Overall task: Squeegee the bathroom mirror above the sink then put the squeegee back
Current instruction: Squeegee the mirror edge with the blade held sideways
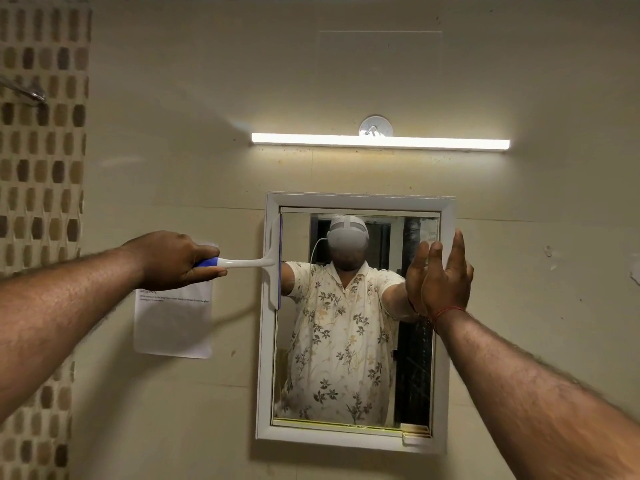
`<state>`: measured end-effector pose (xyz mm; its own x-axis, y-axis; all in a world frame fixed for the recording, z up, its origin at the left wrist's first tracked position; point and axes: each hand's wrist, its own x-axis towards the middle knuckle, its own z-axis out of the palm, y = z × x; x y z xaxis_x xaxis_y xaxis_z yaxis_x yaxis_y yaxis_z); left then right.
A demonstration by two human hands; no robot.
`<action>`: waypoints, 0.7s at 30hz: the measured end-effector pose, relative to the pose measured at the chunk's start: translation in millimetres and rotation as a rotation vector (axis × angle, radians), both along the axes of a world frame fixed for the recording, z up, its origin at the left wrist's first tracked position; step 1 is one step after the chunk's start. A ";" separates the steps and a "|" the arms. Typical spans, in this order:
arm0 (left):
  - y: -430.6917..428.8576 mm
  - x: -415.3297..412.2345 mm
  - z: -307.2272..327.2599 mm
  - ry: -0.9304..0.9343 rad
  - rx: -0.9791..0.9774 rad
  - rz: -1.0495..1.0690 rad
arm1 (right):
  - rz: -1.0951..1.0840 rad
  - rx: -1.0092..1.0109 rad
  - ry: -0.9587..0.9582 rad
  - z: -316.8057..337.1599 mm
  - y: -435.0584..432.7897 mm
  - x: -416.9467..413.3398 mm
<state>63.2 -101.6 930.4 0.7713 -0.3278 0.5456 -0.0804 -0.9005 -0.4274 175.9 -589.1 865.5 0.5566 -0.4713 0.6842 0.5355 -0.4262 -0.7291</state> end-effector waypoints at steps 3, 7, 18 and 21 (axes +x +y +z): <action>-2.5 -1.7 1.4 -0.008 0.004 0.000 | -0.010 0.000 0.003 0.4 0.5 1.0; -7.9 -5.5 3.8 -0.012 0.019 -0.004 | -0.019 -0.012 0.005 0.3 0.1 1.9; -67.1 3.2 7.6 0.030 -0.017 -0.143 | 0.014 -0.009 -0.013 0.4 -0.5 -0.6; -109.3 10.1 5.4 0.056 0.004 -0.215 | 0.019 -0.025 -0.017 1.2 -2.2 -7.1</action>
